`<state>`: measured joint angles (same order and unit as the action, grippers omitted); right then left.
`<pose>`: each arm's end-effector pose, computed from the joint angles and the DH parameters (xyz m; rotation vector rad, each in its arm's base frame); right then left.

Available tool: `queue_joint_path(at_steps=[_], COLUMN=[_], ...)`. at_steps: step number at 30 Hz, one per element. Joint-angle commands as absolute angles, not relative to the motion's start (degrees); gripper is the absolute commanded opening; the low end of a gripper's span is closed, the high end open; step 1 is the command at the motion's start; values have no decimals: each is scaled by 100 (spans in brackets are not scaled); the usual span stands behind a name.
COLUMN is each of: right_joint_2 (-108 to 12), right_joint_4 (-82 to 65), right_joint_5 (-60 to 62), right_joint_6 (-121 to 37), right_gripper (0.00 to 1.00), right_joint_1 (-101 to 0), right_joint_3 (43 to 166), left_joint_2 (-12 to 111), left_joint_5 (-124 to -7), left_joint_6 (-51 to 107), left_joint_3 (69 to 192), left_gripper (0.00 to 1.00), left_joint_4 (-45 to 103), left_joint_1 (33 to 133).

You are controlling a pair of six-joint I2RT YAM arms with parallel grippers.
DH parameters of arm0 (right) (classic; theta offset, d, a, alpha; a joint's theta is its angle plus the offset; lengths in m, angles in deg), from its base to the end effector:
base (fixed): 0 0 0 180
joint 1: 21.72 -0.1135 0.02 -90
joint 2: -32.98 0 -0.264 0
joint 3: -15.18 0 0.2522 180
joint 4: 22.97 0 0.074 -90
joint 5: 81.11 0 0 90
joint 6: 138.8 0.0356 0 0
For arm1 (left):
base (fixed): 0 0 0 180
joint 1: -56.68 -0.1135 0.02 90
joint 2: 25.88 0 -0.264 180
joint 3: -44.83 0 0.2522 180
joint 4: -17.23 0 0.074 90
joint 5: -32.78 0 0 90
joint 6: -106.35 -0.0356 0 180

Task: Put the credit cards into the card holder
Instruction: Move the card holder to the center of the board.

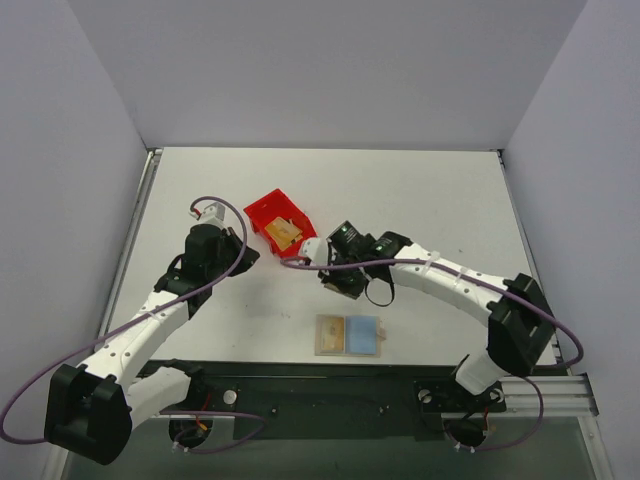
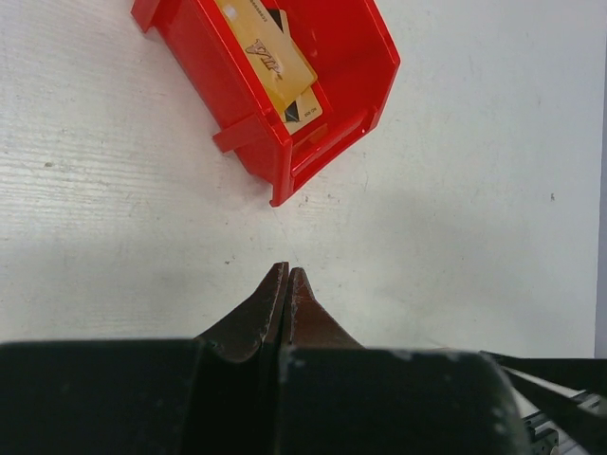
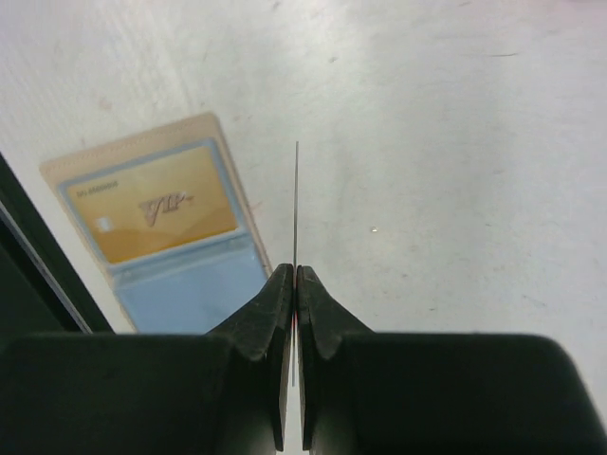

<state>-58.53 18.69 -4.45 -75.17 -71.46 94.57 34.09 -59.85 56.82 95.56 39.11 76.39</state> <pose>0.2120 0.2630 0.2368 -1.6365 1.9334 0.4575 0.2165 -0.0793 0.2449 -0.3662 2.1564 -0.6623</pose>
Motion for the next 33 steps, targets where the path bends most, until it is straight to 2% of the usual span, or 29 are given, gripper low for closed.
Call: queue_joint_path(at_steps=[1, 6, 11, 14, 16, 21, 33], right_joint_2=[-5000, -4210, -3805, -3637, -3427, -2979, -2775], right_joint_4=[1146, 942, 960, 1047, 1144, 1083, 915], right_joint_5=[-95, -289, -815, -817, -335, -359, -157], right_joint_6=[-5867, -3453, -2202, -1980, -1708, -952, -55], right_gripper=[0, 0, 0, 0, 0, 0, 0], right_joint_1=[-6770, -6277, -6145, -6136, -6127, -6188, -6312], right_joint_3=[9329, 8942, 8450, 8177, 7932, 7430, 6657], left_joint_2=[3353, 3380, 3327, 3432, 3511, 3915, 5269], left_joint_5=[-6055, -6328, -5977, -5784, -5862, -5872, -6398], left_joint_6=[5652, 5433, 5213, 5099, 5054, 4975, 5072], left_joint_3=[9638, 9700, 9691, 9613, 9490, 9296, 9287], left_gripper=[0, 0, 0, 0, 0, 0, 0], left_joint_4=[3890, 3741, 3618, 3417, 3189, 2450, 1228], left_joint_1=[7602, 7742, 8724, 9332, 9675, 10501, 11381])
